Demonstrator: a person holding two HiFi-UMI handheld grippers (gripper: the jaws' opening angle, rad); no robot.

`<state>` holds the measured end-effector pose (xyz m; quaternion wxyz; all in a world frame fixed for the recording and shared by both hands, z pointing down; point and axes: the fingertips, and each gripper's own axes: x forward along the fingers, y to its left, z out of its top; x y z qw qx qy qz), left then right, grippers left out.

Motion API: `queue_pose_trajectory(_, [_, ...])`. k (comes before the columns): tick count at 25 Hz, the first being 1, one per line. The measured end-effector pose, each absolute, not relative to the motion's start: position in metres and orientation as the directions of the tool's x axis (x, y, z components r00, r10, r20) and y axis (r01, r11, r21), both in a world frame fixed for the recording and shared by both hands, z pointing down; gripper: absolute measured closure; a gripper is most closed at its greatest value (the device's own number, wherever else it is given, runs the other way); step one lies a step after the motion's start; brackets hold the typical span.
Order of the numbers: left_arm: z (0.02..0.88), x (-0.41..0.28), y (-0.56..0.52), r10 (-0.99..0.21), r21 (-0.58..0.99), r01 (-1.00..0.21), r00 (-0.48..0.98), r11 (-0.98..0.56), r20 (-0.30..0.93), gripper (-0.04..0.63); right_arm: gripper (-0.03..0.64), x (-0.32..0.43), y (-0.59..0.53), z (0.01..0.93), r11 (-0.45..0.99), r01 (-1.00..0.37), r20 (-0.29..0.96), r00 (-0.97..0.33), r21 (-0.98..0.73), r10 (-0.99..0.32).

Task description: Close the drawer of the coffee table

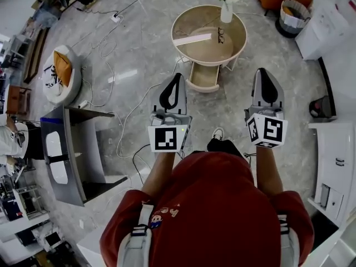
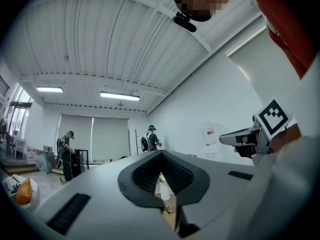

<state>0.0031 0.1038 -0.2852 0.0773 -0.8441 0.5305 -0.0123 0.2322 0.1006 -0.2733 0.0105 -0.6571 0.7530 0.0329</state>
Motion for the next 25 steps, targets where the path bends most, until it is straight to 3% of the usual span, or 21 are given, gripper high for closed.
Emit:
queue_pose_trajectory(10, [-0.274,0.009,0.017,-0.901,-0.146,-0.895,0.431,-0.421,-0.046,0.583,0.589,0.226,0.004,-0.275,0.140,-0.990,-0.071,-0.140,0.004,-0.988])
queue_pose_trajectory(16, [-0.257,-0.021,-0.029,-0.898,-0.142,-0.890,0.441,-0.434,-0.018,0.583,0.589,0.194,-0.043,-0.268,0.140,-0.990,-0.068,-0.140,0.015,-0.988])
queue_pose_trajectory(25, [-0.243,-0.090,-0.072,-0.920,-0.066,-0.918,0.392,-0.390,-0.011,0.583,0.589,0.106,-0.093,-0.261,0.250,-0.965,-0.070,-0.255,0.076,-0.964])
